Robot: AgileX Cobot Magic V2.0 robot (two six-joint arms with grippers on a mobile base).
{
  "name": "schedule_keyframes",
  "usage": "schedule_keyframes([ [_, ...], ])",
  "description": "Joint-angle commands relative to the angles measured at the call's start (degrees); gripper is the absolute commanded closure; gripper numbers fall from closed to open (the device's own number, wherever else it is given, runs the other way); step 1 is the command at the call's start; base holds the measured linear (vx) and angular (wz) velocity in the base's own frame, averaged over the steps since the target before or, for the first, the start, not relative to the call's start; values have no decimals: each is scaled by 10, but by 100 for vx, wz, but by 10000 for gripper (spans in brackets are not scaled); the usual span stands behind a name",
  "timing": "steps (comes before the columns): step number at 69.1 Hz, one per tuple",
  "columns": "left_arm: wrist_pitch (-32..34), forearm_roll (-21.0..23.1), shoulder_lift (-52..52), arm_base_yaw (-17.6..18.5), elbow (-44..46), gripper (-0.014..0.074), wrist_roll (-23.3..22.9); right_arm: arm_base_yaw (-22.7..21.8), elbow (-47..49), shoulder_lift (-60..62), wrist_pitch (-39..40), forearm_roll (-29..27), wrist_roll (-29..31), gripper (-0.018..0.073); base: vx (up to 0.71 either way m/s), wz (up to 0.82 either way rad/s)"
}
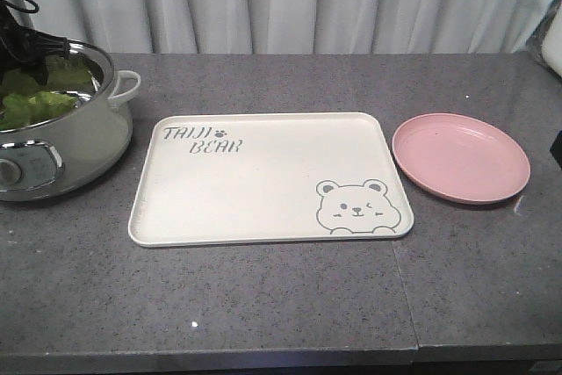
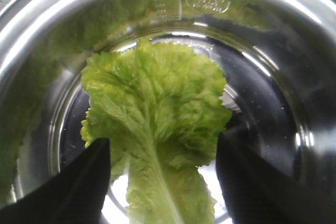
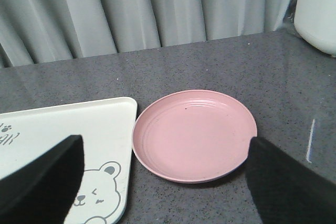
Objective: Transfer vegetables to tray and serve
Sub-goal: 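Reach the left gripper into the pot and grasp a lettuce leaf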
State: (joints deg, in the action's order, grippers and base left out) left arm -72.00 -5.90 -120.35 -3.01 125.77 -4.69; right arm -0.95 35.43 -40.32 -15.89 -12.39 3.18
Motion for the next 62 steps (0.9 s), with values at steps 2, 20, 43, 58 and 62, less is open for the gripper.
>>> schedule_keyframes([
  [2,5,6,37,-10,17,158,-7,-1,20,-2,39,3,6,-35,0,0],
  [20,4,45,30,-29,17,158,3,-1,20,-2,39,-1,6,-35,0,0],
  [43,5,46,25,-29,-73,158,19,-1,20,-2,38,-3,6,-35,0,0],
  [58,28,44,22,-29,-104,158,19,-1,20,-2,37,-4,6,-35,0,0],
  [62,25,44,17,-29,-104,160,19,-1,20,-2,37,-4,6,-35,0,0],
])
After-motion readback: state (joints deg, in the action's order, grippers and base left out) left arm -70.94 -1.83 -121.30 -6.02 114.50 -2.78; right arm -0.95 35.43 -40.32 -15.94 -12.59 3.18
